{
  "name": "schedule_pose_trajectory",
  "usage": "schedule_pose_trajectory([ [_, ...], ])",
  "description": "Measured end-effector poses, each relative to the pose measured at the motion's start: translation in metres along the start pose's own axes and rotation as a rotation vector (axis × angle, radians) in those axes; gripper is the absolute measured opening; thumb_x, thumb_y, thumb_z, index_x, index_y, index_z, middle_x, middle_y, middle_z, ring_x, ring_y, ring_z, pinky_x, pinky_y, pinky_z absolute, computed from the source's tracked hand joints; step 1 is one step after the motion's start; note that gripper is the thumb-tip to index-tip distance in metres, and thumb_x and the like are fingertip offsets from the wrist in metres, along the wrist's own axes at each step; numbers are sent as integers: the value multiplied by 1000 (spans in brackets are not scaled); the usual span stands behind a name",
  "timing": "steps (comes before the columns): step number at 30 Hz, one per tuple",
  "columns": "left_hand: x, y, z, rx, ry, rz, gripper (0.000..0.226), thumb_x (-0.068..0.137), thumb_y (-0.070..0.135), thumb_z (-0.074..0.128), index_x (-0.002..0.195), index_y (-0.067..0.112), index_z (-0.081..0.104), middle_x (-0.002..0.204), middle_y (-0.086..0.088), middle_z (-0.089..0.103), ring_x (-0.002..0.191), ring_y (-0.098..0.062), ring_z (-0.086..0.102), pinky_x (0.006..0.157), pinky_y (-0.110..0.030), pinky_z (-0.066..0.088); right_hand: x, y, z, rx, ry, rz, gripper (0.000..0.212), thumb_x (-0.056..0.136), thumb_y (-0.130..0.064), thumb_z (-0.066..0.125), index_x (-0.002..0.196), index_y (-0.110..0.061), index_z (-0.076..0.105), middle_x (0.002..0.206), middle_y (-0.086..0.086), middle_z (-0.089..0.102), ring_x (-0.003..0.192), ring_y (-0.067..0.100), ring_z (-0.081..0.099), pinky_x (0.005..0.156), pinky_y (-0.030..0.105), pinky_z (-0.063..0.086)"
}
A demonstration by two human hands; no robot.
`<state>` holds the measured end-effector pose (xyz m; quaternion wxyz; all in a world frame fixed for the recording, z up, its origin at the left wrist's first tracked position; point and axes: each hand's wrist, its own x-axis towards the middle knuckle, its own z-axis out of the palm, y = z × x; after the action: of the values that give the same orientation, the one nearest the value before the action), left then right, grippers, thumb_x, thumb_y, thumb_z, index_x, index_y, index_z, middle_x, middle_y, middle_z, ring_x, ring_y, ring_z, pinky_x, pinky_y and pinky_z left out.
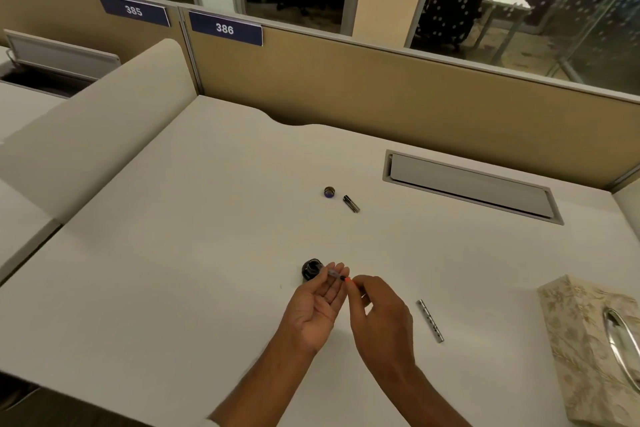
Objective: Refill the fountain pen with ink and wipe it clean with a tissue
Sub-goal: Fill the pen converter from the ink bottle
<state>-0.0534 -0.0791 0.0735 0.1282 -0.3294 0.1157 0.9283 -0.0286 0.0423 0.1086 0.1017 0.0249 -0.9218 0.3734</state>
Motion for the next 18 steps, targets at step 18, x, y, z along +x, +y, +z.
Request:
schedule_pose_trajectory([
  [18, 8, 9, -4, -97, -14, -69, 28, 100, 9, 60, 121, -8, 64, 102, -22, 78, 86, -30, 80, 60, -36, 65, 15, -10, 15, -129, -42, -96, 14, 97, -18, 64, 107, -23, 72, 89, -8, 69, 75, 10, 63, 60, 33, 56],
])
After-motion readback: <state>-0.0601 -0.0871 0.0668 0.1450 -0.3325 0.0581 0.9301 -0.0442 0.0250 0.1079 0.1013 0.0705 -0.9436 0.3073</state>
